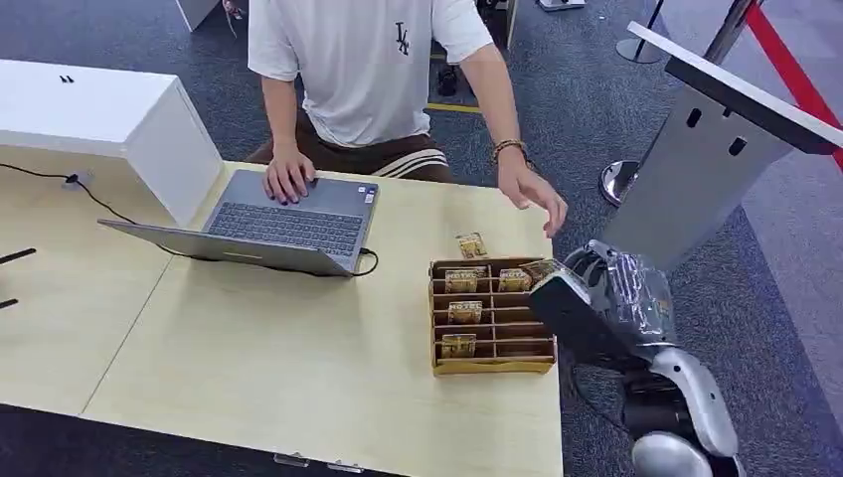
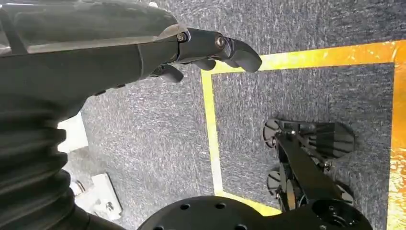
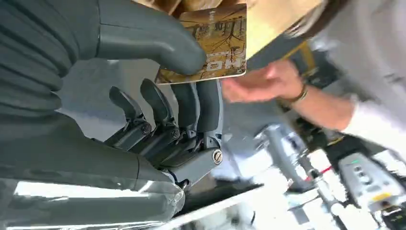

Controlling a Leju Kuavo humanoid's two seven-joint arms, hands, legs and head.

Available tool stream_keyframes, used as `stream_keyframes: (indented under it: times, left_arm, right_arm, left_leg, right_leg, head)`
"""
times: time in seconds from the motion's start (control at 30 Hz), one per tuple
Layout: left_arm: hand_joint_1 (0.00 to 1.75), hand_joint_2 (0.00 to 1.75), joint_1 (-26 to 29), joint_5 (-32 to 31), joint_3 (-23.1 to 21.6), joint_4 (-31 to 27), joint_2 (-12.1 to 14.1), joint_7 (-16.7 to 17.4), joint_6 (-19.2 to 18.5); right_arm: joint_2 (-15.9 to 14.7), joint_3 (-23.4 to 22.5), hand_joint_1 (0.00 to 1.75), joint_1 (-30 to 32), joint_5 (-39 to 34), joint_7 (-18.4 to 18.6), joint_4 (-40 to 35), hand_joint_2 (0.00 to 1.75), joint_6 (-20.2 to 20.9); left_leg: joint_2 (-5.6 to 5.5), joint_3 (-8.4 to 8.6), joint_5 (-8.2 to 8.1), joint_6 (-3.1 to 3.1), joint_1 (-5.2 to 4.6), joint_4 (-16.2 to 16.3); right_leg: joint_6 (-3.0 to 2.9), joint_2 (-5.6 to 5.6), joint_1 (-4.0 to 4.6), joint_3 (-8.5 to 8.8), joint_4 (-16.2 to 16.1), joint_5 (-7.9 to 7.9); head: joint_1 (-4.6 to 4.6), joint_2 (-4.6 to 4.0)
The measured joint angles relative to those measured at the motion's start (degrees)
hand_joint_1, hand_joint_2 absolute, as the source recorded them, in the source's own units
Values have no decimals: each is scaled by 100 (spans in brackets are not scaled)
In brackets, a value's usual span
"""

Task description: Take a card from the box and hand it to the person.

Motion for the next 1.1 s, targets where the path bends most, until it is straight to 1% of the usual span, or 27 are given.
stream_keyframes:
  times: [0.03,0.1,0.13,0.23,0.3,0.43,0.57,0.77,0.8,0.87,0.9,0.93,0.97,1.0,1.03,1.1]
  left_arm:
    - [0,175,0,0,-2,0,4,0,-2]
    - [0,175,1,0,-4,0,7,-4,-2]
    - [0,175,-3,0,-9,0,9,-15,-2]
    - [0,175,-2,0,-33,0,11,-35,0]
    - [0,175,-8,0,-39,0,11,-35,9]
    - [0,175,-9,0,-74,0,11,-29,37]
    - [0,175,-13,2,-94,0,11,4,44]
    - [0,175,-13,63,-94,0,11,2,-111]
    - [0,0,-13,68,-94,0,11,2,-133]
    - [0,0,-14,83,-94,0,13,-2,-155]
    - [0,0,-14,87,-94,0,11,-20,-153]
    - [0,0,-14,87,-94,0,11,-44,-153]
    - [0,0,-14,87,-94,0,13,-68,-153]
    - [0,0,-14,87,-94,0,13,-96,-153]
    - [0,0,-14,87,-94,0,15,-127,-153]
    - [0,0,-14,94,-94,0,17,-164,-144]
  right_arm:
    - [-43,-56,150,-1,-534,-169,-104,175,2]
    - [-94,-146,150,-28,-1223,-410,-249,175,2]
    - [-133,-218,150,-54,-1912,-686,-347,175,29]
    - [-175,-264,150,-63,-2522,-991,-445,175,92]
    - [-183,-269,150,-64,-2698,-1103,-465,175,109]
    - [-181,-255,150,-90,-2817,-1247,-461,175,177]
    - [-166,-238,150,-172,-2866,-1280,-435,175,197]
    - [-164,-232,150,-170,-2885,-1348,-417,175,197]
    - [-164,-231,131,-170,-2885,-1350,-413,175,201]
    - [-164,-227,129,-170,-2885,-1350,-391,175,201]
    - [-164,-227,115,-170,-2885,-1352,-382,175,201]
    - [-164,-227,98,-170,-2885,-1355,-378,175,201]
    - [-164,-227,98,-169,-2885,-1357,-378,175,203]
    - [-164,-227,16,-169,-2885,-1361,-378,175,205]
    - [-164,-229,0,-169,-2885,-1368,-376,175,205]
    - [-164,-231,0,-168,-2881,-1368,-376,175,210]
  left_leg:
    - [0,-1,0,0,0,0]
    - [0,0,0,0,0,0]
    - [-1,0,0,0,0,0]
    - [0,-1,0,0,0,-1]
    - [0,-1,0,0,0,0]
    - [-1,-3,0,0,0,-1]
    - [-2,-2,0,0,0,0]
    - [-3,-5,0,0,0,-1]
    - [-3,-6,0,0,0,0]
    - [-3,-7,0,0,0,0]
    - [-3,-7,0,0,0,0]
    - [-3,-7,0,0,0,0]
    - [-3,-7,0,0,0,0]
    - [-3,-7,0,0,0,0]
    - [-3,-7,0,0,0,0]
    - [-3,-6,0,0,0,0]
  right_leg:
    - [0,0,0,0,0,0]
    - [0,0,0,0,0,0]
    - [0,-1,0,0,0,0]
    - [0,0,0,1,0,0]
    - [0,0,0,1,0,0]
    - [0,-1,0,1,0,0]
    - [0,-1,0,1,0,0]
    - [0,-1,0,0,0,0]
    - [0,-1,0,-1,0,0]
    - [0,-1,0,-1,0,0]
    - [0,-1,0,-2,0,0]
    - [0,-1,0,-2,0,0]
    - [0,-1,0,-2,0,0]
    - [0,-1,0,-2,0,0]
    - [0,-1,0,-2,0,0]
    - [0,-1,0,-2,0,0]
  head:
    - [0,0]
    - [0,0]
    - [-7,0]
    - [0,0]
    - [2,0]
    - [2,0]
    - [2,0]
    - [0,0]
    - [2,0]
    - [4,0]
    - [2,0]
    - [4,0]
    - [4,0]
    - [4,0]
    - [4,0]
    - [4,0]
